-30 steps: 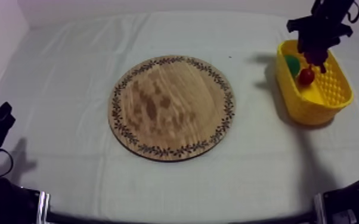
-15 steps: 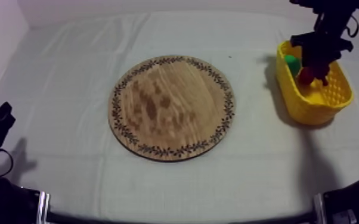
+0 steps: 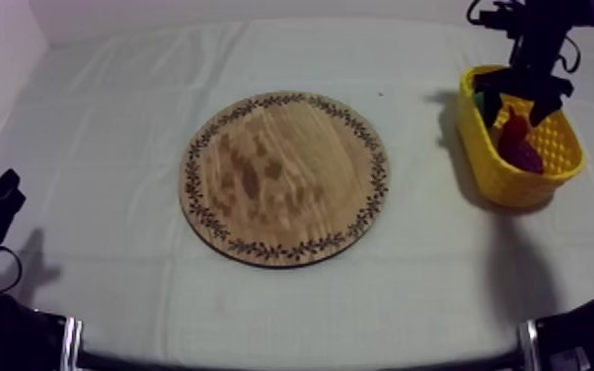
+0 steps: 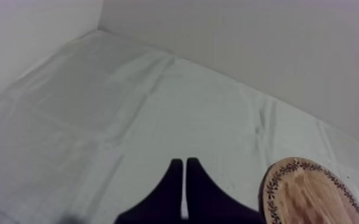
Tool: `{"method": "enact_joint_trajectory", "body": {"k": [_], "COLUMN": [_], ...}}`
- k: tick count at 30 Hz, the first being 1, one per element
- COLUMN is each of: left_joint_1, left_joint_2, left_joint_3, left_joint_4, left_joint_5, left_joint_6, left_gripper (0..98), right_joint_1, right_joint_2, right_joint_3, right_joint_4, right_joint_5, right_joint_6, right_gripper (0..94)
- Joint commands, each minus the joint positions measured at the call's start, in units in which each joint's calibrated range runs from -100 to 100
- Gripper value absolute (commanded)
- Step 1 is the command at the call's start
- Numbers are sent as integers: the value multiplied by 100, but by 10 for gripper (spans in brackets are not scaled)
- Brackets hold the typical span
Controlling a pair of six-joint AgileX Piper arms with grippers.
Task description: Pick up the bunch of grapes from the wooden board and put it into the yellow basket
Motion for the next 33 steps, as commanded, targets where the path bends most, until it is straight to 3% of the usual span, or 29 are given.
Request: {"method": "enact_joint_trajectory", "body": {"k": [1,10,15,23,28,33], "left_joint_1": [2,2,2,2,2,2], "left_joint_2": [2,2,2,2,2,2], "left_joint_3": [-4,-4,-4,-4,-4,-4], "left_joint_4": [-4,-4,-4,-4,-4,-4], "left_joint_5": [-2,-2,-2,-2,-2,-2], "left_joint_6": [0,0,0,0,0,0], "left_gripper": [0,0,0,0,0,0], "right_joint_1": [-8,-14,20,-158,-311,-367], "right_joint_2": [-90,-1168,-2142,-3847,-4850,-5859], "right_joint_3": [-10,297,1182,3103,4119,5021], "right_joint_4": [-31,-90,-159,-132,-271,-576], "right_joint_5": [19,-595,-1575,-3008,-3371,-3654], "right_joint_6": [12,73,112,200,459,788], "right_gripper": [626,450,327,206,54,11]}}
